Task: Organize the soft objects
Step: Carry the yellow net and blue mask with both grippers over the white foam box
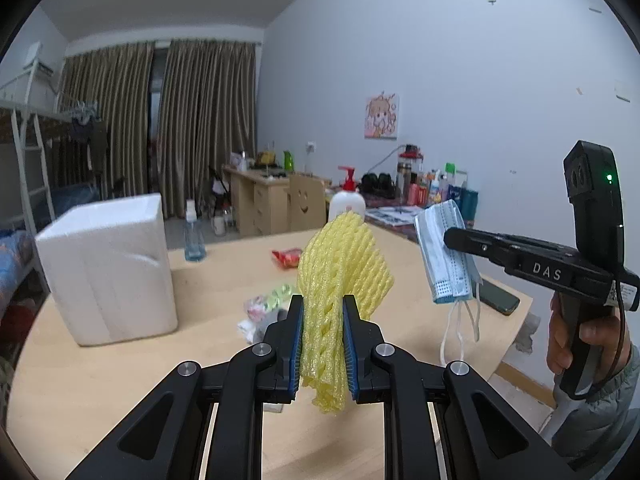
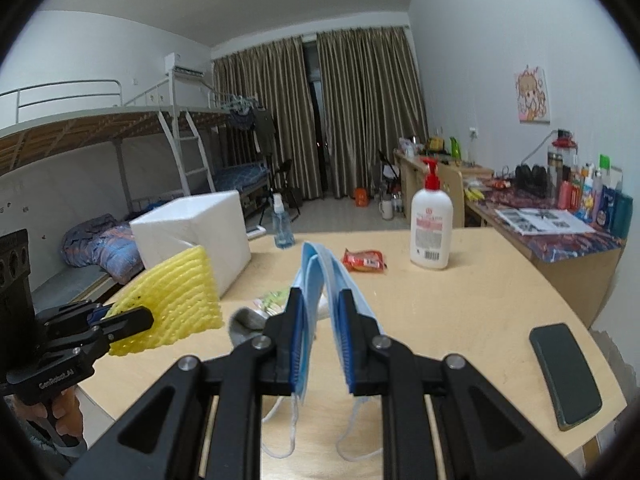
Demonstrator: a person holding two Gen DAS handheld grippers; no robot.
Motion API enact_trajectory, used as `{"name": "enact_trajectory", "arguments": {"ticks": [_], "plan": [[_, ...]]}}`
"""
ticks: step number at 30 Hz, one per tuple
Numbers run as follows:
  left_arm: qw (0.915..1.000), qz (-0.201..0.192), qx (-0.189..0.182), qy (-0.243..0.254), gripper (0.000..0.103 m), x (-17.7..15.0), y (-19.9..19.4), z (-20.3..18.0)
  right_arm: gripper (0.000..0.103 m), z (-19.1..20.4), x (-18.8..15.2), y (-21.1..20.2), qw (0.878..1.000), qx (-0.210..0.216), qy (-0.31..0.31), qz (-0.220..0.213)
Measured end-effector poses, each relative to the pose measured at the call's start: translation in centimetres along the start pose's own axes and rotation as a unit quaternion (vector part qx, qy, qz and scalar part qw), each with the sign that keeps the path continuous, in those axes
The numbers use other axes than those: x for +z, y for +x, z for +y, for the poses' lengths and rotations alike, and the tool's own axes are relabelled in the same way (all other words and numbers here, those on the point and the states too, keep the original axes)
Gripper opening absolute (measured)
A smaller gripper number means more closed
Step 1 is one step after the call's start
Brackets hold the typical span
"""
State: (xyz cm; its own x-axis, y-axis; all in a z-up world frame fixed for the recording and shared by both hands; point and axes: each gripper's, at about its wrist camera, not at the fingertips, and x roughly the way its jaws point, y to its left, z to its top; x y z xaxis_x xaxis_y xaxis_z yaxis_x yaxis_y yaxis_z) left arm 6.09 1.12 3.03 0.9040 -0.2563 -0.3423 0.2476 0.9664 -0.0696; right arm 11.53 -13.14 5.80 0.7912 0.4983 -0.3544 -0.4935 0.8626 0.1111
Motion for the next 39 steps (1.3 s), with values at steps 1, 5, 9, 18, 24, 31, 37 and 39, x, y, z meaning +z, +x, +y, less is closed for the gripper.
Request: {"name": "enact_trajectory", "arguments": {"ticks": [1,5,9,18,24,31,37,39], "plan": [[1.0000,-0.005,0.002,0.002,0.019,0.1,-0.3,-0.1,0.021,0.2,0.1,-0.3,1.000,0.001,-0.002,-0.004],[0.9998,-0.016,0.005,0.011,0.019,0.5,-1.6,-0.8,0.021,0.5,0.1,-0.9,1.000,0.004,-0.007,-0.012],[0.9995,-0.024,0.015,0.016,0.019,0.9,-2.6,-1.0,0.021,0.8,0.2,-1.1,1.000,0.012,-0.009,-0.020],[0.9968,-0.038,0.069,0.013,0.019,1.4,-5.2,0.4,0.021,3.7,0.8,-0.4,0.998,0.053,-0.035,-0.022],[0.9923,-0.051,0.113,0.003,0.019,1.2,-8.1,2.3,0.021,7.1,1.4,1.0,0.993,0.099,-0.057,-0.023],[0.9855,-0.057,0.160,-0.007,0.019,0.2,-11.5,4.3,0.021,11.1,1.2,2.1,0.984,0.158,-0.076,-0.027],[0.9787,-0.060,0.195,-0.023,0.019,-0.3,-13.1,6.0,0.021,13.3,1.0,2.6,0.978,0.187,-0.085,-0.026],[0.9778,-0.061,0.198,-0.027,0.019,-0.4,-13.4,6.5,0.021,13.6,0.9,2.8,0.978,0.189,-0.087,-0.024]]}}
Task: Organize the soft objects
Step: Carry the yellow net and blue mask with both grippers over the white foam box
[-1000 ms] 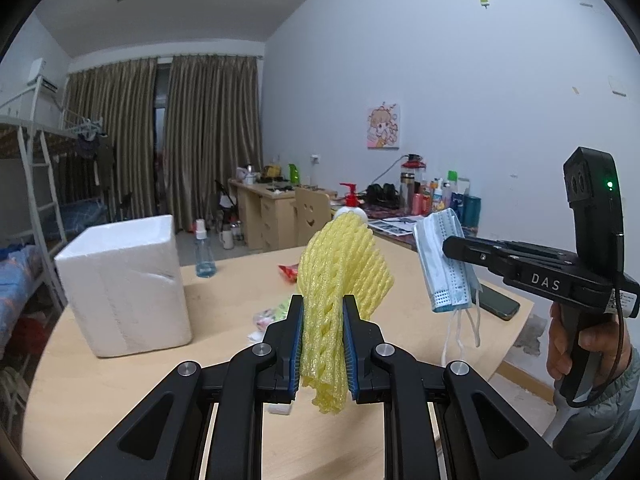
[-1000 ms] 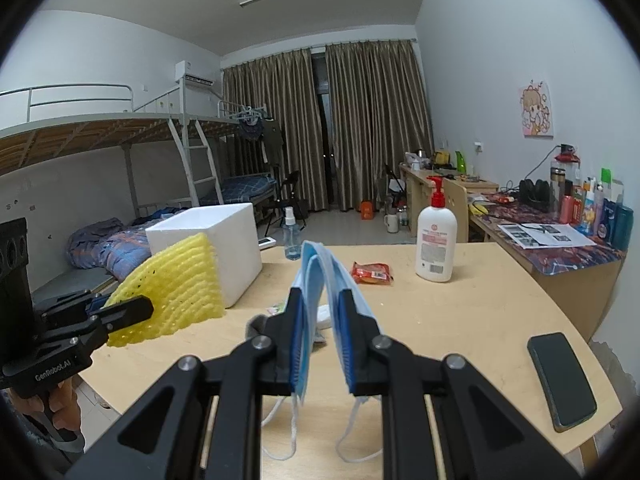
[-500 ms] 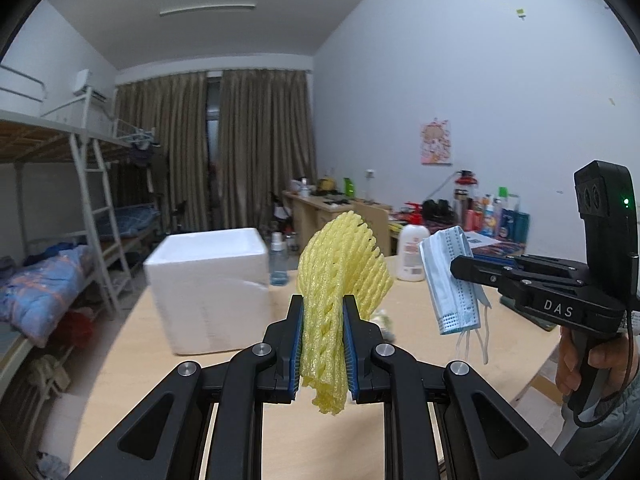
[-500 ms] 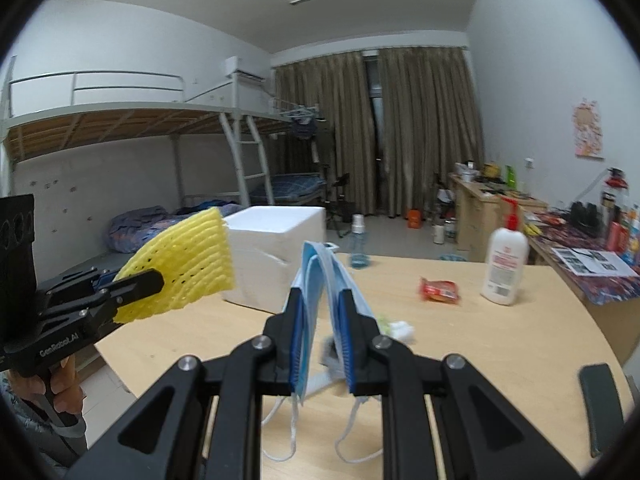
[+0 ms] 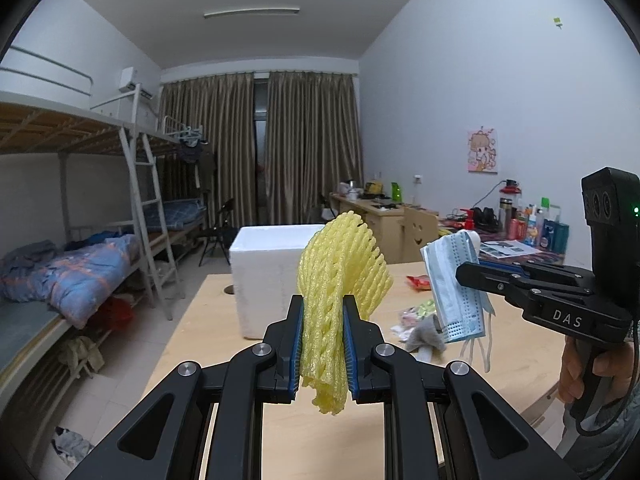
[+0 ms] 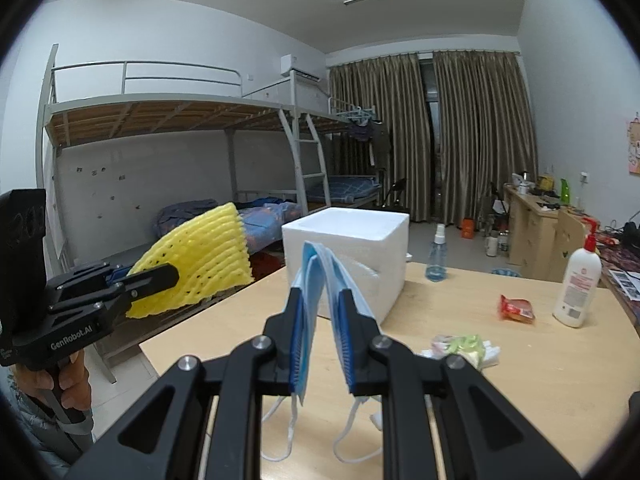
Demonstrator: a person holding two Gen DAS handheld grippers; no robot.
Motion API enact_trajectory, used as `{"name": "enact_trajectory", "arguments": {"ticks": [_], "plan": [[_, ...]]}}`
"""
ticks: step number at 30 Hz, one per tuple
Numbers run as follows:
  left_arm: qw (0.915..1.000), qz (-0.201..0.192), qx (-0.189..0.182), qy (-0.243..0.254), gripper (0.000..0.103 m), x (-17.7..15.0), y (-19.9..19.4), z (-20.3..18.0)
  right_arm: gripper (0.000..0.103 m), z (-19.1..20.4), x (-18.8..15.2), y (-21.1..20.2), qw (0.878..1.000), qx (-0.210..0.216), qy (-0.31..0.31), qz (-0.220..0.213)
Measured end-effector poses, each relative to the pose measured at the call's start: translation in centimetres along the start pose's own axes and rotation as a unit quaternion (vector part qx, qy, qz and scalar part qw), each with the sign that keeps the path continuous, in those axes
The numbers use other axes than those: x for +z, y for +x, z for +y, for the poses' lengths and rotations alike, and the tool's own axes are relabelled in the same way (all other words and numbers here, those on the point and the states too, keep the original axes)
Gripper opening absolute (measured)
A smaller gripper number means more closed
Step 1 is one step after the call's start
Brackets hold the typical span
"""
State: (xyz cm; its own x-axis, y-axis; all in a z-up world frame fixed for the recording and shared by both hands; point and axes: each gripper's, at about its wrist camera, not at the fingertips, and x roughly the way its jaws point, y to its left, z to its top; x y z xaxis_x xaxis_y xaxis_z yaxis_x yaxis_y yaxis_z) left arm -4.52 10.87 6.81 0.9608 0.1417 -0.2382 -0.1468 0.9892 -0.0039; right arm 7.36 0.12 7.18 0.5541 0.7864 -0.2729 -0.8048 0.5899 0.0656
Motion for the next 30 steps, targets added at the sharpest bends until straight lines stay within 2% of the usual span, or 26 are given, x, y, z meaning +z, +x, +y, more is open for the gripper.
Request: {"name": "enact_trajectory", "arguments": {"ticks": [15,30], "plan": [[0.9999,-0.002,0.012,-0.010,0.019,0.2,0.6,1.1,0.021,0.2,0.9,1.0,1.000,0.009,-0.009,0.005],[0.9998,-0.007,0.015,-0.011,0.019,2.0,2.6,2.2,0.021,-0.1,4.6,2.9,1.000,0.009,-0.019,0.001]]}}
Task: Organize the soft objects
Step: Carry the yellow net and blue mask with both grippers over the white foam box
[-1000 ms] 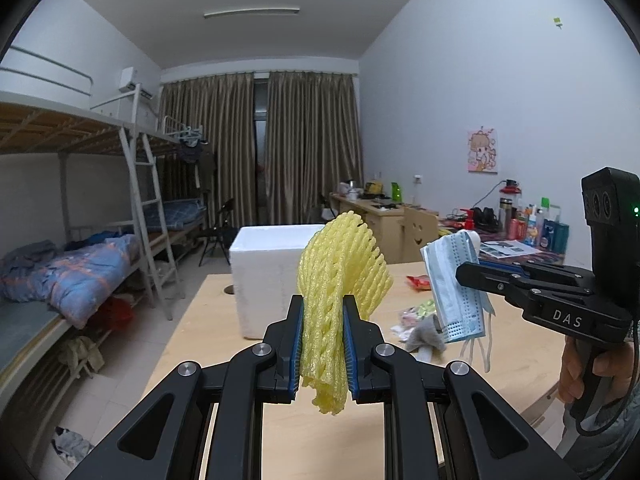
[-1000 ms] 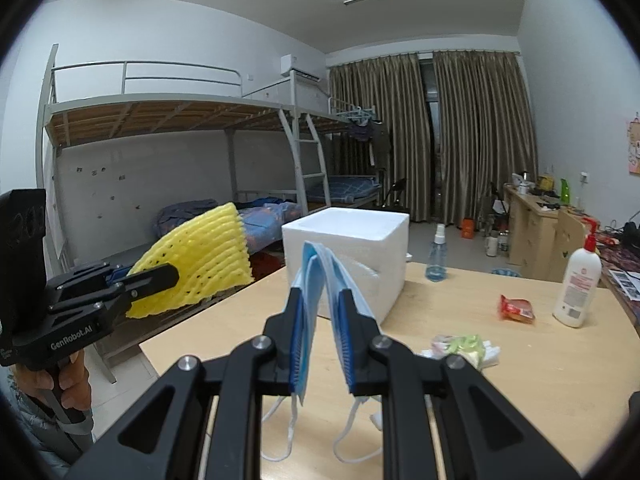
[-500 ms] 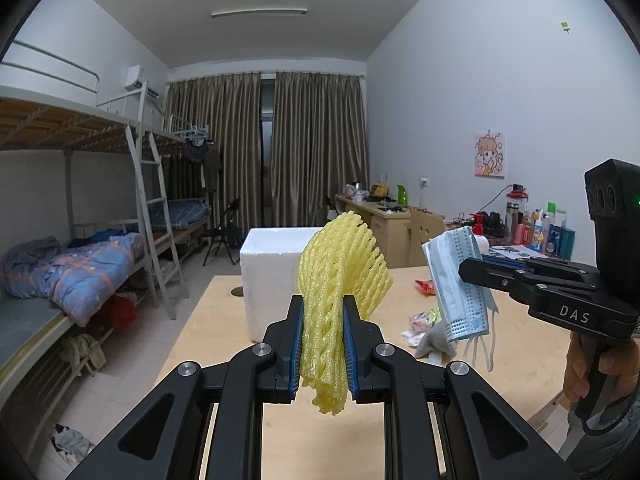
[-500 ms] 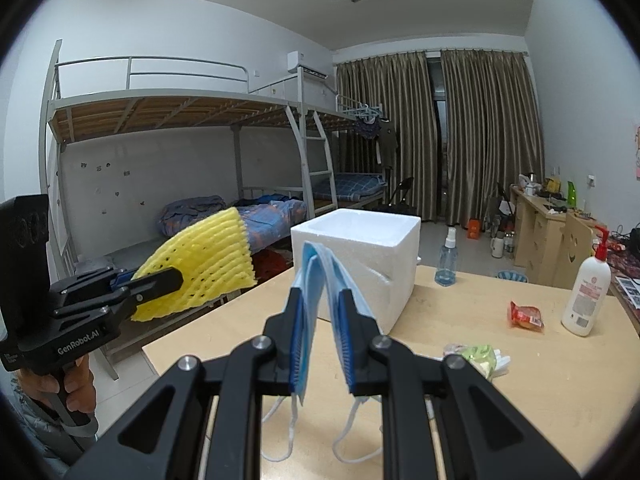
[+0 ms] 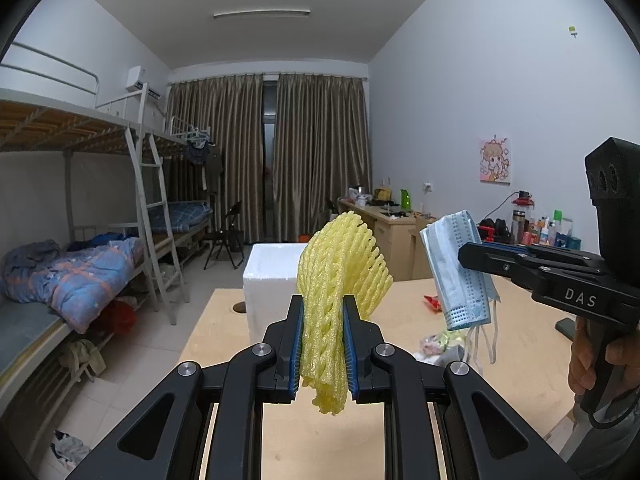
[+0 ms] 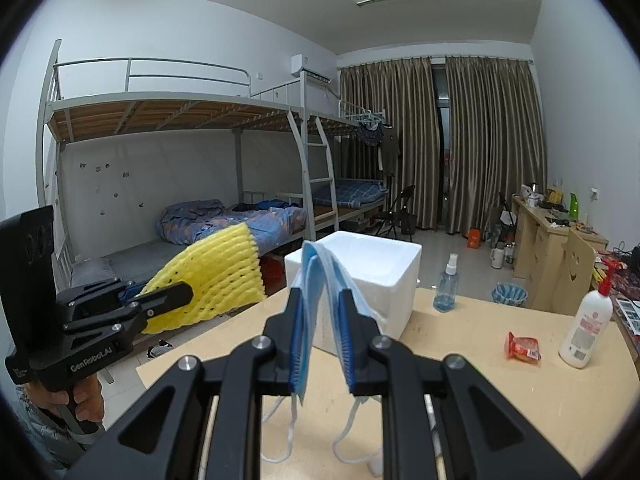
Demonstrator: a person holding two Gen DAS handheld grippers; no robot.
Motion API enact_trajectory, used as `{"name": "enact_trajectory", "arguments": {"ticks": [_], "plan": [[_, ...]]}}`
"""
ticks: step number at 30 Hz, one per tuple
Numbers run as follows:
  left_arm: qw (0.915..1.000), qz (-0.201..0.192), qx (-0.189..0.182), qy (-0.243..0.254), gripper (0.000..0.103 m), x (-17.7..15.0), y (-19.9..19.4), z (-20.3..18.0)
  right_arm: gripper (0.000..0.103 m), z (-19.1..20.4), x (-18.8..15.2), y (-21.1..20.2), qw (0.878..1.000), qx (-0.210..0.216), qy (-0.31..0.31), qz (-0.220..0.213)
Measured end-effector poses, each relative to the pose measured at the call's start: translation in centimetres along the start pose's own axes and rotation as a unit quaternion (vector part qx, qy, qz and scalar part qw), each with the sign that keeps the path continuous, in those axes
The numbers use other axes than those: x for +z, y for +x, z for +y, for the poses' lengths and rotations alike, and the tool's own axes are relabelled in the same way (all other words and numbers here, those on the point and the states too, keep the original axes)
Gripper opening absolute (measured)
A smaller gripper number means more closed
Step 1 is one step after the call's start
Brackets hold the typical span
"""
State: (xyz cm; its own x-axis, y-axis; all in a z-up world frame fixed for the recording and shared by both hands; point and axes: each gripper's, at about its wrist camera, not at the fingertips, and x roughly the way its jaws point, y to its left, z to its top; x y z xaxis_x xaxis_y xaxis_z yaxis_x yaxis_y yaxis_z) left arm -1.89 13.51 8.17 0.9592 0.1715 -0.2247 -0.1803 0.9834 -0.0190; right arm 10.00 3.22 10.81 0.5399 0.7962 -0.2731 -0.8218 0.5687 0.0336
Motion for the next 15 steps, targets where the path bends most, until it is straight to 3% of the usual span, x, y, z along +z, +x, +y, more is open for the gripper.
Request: {"name": "enact_trajectory", "arguments": {"ticks": [15], "plan": [[0.9999,0.004,0.007,-0.006,0.019,4.3,5.2,2.0,0.021,-1.3,3.0,3.5,1.000,-0.001,-0.006,0.016]]}}
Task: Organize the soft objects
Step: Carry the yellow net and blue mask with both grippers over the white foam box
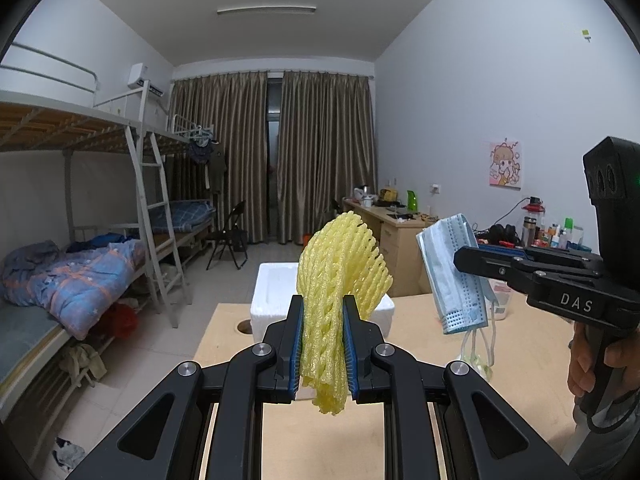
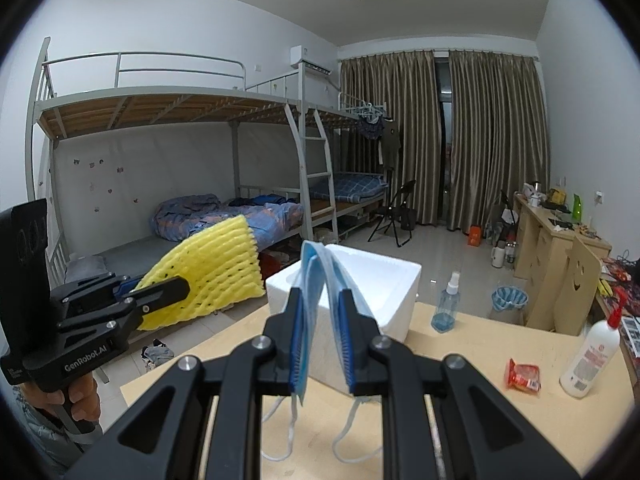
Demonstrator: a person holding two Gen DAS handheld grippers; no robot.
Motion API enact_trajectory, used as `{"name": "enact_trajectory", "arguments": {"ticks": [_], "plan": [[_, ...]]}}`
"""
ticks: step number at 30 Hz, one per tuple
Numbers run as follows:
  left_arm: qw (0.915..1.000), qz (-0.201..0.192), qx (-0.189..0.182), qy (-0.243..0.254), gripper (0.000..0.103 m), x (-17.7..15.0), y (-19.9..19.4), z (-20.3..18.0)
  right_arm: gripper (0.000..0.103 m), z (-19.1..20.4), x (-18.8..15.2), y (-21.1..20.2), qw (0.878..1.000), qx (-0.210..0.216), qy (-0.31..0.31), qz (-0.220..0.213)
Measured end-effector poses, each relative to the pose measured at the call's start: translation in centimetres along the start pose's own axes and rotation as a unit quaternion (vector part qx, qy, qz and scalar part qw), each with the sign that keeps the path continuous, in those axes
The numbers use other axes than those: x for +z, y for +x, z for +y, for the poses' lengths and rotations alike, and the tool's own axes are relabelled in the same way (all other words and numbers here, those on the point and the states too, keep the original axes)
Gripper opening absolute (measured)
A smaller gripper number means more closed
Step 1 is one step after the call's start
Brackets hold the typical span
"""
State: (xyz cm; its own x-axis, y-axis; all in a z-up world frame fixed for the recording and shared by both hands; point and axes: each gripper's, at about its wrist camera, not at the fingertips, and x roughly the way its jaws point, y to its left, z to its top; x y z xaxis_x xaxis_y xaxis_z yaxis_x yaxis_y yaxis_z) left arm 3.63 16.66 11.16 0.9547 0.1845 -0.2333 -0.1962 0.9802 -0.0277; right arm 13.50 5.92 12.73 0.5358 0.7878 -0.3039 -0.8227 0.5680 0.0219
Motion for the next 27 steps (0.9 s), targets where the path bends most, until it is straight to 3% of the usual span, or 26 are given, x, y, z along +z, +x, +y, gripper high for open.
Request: {"name": "enact_trajectory", "arguments": {"ticks": [27], "plan": [[0.9996,0.028,0.005,-0.002,0.019,3.9,10.4,2.4,0.021,-2.9,3.7,7.1,1.000,-0.001,-0.004,0.027]]}}
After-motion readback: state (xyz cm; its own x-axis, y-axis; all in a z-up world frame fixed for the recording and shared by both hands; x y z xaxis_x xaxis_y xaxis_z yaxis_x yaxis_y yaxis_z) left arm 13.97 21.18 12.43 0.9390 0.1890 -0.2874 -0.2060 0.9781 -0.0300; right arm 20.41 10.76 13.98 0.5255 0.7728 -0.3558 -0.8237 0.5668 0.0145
